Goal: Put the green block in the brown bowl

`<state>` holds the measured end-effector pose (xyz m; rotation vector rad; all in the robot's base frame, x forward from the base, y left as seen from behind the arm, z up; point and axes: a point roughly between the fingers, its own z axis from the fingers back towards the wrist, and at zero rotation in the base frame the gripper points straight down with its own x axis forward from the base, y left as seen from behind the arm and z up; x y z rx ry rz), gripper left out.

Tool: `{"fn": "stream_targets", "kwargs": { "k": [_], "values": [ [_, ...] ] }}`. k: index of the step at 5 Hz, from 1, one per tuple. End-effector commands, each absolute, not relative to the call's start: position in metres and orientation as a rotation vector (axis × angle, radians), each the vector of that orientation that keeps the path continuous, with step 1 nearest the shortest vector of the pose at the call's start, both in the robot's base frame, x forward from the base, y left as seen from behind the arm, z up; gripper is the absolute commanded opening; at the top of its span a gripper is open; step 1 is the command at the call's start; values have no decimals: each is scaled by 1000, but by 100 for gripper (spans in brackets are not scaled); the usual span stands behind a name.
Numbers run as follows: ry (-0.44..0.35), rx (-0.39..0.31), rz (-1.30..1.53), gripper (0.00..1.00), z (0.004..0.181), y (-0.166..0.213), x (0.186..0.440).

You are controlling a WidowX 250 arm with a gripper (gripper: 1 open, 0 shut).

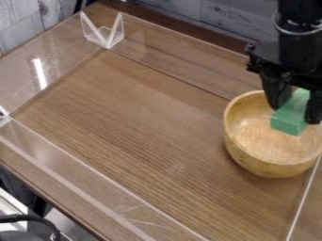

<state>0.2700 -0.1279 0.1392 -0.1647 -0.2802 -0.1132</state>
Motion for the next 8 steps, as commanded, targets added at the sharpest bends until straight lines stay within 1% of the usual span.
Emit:
{"fn": "stream_targets", "kwargs": {
  "k": [1, 5, 8],
  "values": [
    [-349, -181, -102, 0, 154, -127, 272],
    [-361, -174, -69, 0, 139, -126, 273],
    [-373, -173, -53, 0, 133, -127, 274]
  ]
}}
